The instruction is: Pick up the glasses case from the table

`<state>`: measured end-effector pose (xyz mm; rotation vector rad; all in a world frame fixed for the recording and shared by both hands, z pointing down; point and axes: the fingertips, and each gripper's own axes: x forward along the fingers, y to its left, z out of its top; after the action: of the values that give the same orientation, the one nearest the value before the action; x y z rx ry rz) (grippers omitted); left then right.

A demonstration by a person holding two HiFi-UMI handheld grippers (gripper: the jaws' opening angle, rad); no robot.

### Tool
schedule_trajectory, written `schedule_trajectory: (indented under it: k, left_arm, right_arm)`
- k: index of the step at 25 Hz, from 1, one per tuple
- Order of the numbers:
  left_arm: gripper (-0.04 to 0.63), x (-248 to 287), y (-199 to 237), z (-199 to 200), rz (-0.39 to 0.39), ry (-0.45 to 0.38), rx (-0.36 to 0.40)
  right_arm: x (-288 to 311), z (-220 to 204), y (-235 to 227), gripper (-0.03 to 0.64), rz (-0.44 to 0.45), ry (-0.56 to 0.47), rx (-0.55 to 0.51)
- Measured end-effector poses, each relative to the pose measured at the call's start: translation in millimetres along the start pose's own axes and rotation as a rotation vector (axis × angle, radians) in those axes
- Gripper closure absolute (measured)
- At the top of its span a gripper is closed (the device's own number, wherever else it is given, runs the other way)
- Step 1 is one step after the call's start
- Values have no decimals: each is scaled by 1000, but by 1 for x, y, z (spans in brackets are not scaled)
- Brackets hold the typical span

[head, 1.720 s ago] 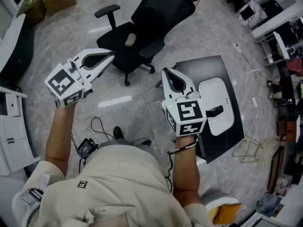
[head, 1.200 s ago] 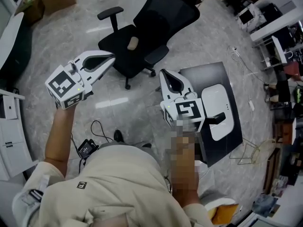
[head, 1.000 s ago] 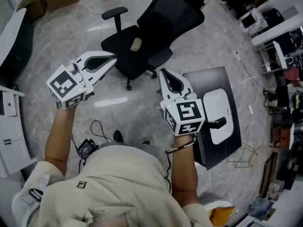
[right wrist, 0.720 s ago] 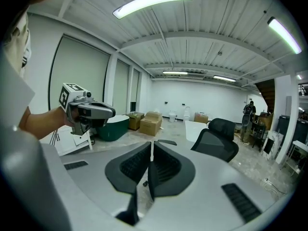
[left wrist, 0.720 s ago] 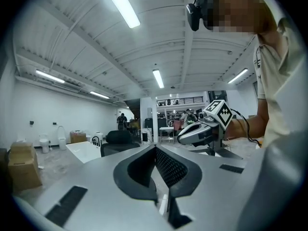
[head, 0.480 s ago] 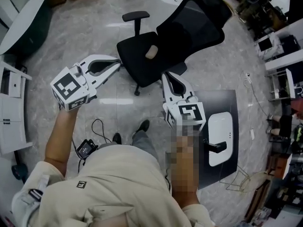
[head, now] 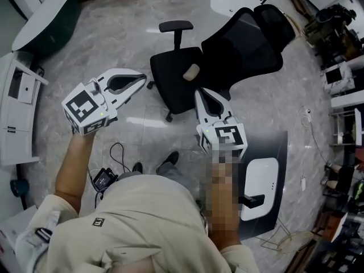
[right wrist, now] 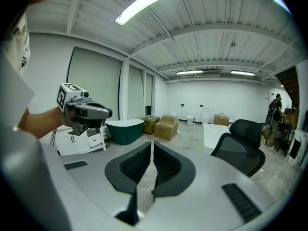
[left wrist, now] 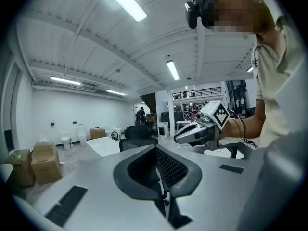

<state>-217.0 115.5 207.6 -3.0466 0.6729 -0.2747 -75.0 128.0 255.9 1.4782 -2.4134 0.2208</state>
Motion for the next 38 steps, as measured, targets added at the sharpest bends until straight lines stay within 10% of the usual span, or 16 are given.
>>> schedule_trajectory:
  k: [23, 38]
  left_arm:
    - [580, 81, -13, 27, 102, 65, 30]
    - [580, 162, -9, 35, -74, 53, 45]
  right_arm:
    - [-1, 1, -96, 584, 115, -49, 30]
    - [-20, -14, -161, 549, -48, -33, 98]
